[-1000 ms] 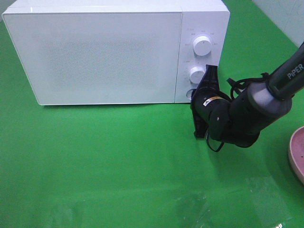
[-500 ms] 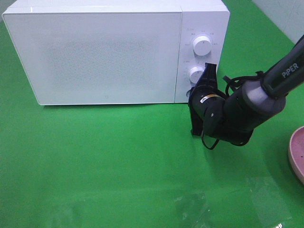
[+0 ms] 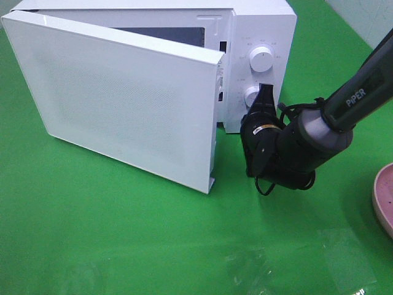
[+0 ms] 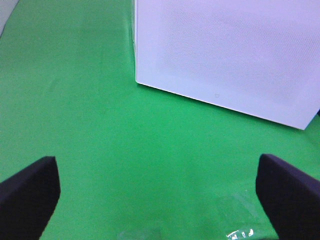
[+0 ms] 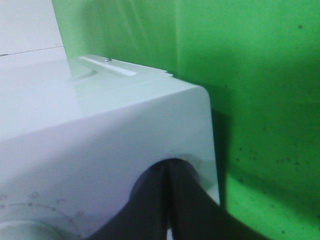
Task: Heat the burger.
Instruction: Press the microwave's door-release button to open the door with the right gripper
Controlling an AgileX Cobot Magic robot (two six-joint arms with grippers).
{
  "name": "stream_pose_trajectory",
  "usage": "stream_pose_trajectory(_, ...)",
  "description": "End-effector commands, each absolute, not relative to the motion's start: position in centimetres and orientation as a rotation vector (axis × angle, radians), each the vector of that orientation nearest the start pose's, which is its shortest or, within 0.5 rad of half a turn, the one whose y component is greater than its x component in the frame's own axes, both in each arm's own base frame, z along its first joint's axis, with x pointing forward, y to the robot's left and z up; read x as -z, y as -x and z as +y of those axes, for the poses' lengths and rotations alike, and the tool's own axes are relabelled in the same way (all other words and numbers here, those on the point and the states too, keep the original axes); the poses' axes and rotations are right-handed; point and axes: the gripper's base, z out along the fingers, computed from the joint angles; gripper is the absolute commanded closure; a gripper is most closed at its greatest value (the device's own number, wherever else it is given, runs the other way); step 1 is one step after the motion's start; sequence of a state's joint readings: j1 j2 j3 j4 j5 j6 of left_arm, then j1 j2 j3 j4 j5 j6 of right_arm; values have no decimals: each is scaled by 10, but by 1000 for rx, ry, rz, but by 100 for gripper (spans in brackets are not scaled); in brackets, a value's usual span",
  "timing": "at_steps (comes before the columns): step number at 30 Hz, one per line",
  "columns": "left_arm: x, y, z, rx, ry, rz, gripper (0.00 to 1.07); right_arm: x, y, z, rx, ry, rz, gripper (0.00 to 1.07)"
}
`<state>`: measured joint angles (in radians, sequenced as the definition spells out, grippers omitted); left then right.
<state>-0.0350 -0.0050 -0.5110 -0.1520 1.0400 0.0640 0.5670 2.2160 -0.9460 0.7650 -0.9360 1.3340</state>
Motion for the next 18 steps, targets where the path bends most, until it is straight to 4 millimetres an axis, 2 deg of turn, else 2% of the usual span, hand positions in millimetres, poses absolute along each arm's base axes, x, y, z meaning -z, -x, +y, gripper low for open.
stream_pose_trajectory(1,-283,9,-11,157,-106,1974,6,-117,-384,149,-1153,-1312,1028,107)
stream_pose_trajectory(11,-283,9,-11,157,-106,1974,6,-112,-382,151,-1146,-1357,1079,107)
stream_pose_trajectory(18,-283,9,-11,157,-106,1974,6,-114,-369,149,-1139,-1383,1181,107)
